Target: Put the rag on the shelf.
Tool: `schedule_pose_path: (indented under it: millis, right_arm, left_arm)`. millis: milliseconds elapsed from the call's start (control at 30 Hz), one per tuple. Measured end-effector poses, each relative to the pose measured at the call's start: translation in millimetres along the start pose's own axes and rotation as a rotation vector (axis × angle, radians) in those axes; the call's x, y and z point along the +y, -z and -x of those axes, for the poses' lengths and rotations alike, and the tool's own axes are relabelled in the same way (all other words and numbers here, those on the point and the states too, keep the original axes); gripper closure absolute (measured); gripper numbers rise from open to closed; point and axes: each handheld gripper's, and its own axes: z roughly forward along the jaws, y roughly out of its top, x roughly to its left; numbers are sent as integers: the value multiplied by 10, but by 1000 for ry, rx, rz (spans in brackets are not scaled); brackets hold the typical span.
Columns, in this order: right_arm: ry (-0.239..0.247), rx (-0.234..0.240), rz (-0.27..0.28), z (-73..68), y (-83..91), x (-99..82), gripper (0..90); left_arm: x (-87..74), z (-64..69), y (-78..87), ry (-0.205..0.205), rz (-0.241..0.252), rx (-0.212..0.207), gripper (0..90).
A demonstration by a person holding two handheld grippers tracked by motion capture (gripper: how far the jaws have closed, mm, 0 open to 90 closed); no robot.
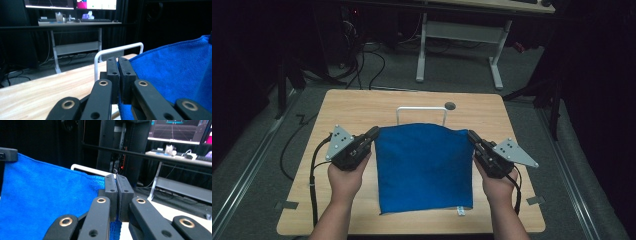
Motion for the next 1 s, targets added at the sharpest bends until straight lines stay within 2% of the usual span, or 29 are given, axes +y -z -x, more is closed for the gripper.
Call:
schedule_pose_path:
  millis: [133,433,633,767,900,1000]
  right_arm:
    - [7,-7,30,0,19,111,889]
    - [20,-15,74,47,17,345,889]
    - [20,-27,97,61,37,464,889]
    - [8,-30,64,93,23,500,889]
    - [-15,-34,68,131,14,520,890]
    - [-9,-36,77,142,14,528,889]
  left_arm:
    - [122,6,-10,-19,24,12,884]
    - [356,-59,-44,-14,72,12,884]
    - [461,-65,-59,-29,64,12,884]
    - [488,-66,-79,-47,53,13,884]
    - [522,-78,-88,-43,57,12,884]
    - [557,-66,-94,-57,58,18,884]
